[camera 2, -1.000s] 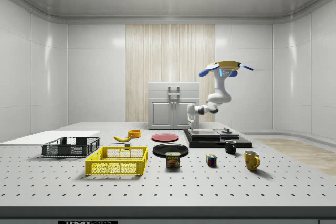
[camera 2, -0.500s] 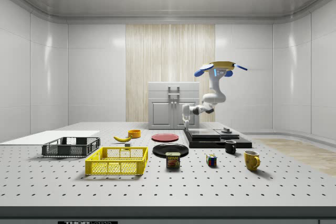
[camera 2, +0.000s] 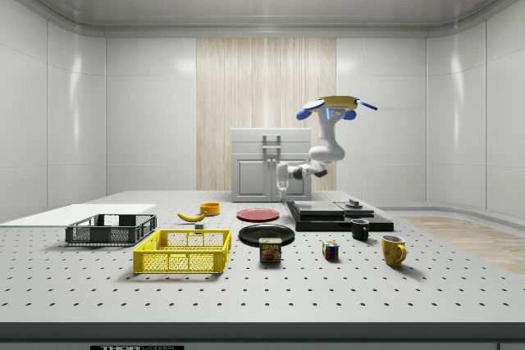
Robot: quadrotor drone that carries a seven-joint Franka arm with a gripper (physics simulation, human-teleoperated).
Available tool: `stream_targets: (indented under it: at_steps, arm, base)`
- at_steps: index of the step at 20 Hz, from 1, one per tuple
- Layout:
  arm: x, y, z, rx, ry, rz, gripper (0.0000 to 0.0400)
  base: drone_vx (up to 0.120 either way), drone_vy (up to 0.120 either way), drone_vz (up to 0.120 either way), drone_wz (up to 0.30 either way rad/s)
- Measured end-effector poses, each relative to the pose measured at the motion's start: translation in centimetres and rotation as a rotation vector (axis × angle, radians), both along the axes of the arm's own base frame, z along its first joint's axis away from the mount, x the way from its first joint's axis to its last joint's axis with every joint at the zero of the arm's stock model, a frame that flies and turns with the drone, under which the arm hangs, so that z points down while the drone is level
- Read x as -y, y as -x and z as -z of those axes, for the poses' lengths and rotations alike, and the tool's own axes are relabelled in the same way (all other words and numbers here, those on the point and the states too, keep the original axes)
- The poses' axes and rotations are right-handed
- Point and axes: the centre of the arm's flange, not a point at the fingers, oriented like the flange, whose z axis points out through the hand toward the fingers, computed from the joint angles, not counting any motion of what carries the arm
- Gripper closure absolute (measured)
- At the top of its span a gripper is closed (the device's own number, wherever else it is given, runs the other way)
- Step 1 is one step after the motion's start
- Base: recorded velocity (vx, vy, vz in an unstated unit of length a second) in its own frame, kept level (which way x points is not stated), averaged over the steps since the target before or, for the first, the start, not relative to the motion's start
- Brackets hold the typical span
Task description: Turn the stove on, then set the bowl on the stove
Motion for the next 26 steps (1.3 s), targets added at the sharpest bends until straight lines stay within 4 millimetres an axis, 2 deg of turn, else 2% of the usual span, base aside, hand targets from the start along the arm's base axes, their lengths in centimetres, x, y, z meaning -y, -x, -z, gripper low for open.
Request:
stream_targets:
  at_steps: [7, 26]
  arm:
    - [0.00, 0.00, 0.00, 0.000, 0.000, 0.000, 0.0000]
    - [0.00, 0.00, 0.00, 0.000, 0.000, 0.000, 0.0000]
  base:
    - [0.120, -0.114, 0.000, 0.000]
    - [0.120, 0.000, 0.000, 0.000]
